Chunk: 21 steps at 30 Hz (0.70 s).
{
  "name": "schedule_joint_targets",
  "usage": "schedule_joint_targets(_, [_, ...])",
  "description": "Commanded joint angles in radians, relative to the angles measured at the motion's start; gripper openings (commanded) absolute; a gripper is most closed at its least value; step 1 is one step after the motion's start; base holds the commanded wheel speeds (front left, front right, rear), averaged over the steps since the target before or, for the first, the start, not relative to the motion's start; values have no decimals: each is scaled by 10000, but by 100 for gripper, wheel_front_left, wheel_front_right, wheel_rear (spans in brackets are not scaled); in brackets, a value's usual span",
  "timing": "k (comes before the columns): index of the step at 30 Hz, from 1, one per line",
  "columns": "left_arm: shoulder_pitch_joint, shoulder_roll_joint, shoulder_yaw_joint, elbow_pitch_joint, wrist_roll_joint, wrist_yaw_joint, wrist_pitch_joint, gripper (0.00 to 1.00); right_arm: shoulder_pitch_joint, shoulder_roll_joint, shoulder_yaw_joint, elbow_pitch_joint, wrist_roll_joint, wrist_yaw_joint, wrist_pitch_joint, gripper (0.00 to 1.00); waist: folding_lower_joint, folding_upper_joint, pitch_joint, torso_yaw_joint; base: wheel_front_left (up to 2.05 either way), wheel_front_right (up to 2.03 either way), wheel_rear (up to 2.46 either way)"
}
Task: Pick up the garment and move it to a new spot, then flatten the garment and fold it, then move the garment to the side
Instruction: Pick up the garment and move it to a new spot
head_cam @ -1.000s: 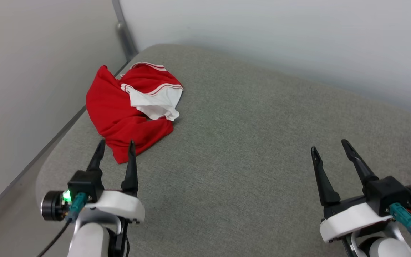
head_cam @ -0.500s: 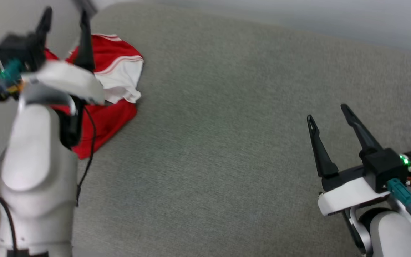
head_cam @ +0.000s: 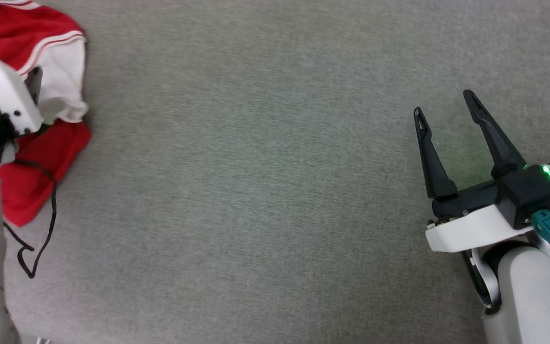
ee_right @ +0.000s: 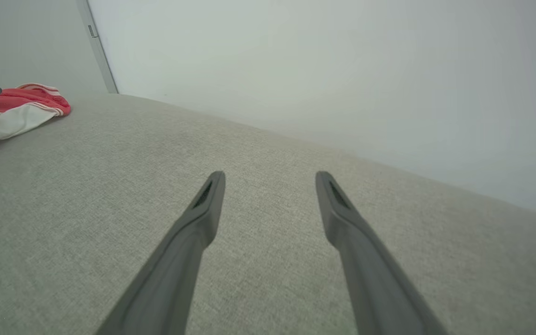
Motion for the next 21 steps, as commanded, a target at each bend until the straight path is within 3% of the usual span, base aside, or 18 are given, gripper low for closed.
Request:
schedule_joint_targets(1, [-69, 89, 51, 49, -47, -10, 47, 100, -153, 19, 12, 21, 85, -7, -48, 100, -3, 0, 299, -307, 0, 0, 0])
schedule_joint_targets(6, [318, 418, 296, 1058, -776, -28, 1293, 100, -323, 71, -37, 220, 101, -7, -211, 100, -3, 0, 464, -474, 0, 0, 0])
schedule_joint_targets(10, [682, 350, 167, 1586, -910, -12, 1973, 100, -380, 103, -118, 277, 85, -7, -276, 100, -3, 0, 517, -470, 0, 0, 0])
schedule_joint_targets(11, [717, 374, 113, 1550, -861, -13, 1906, 49, -393, 104, -130, 278, 65, -7, -255, 100, -3, 0, 522, -456, 0, 0, 0])
schedule_joint_targets(12, [718, 396, 88, 1466, -829, -8, 1702, 10, -405, 105, -142, 312, 63, -7, -234, 100, -3, 0, 502, -439, 0, 0, 0])
schedule_joint_targets(13, [702, 394, 60, 1414, -794, 10, 1566, 0, -421, 102, -141, 326, 58, -7, -229, 100, -3, 0, 466, -422, 0, 0, 0])
schedule_joint_targets(21, [204, 613, -141, 715, -86, 827, -1257, 0, -94, 118, -208, 621, 89, -7, -292, 100, -3, 0, -645, -228, 0, 0, 0])
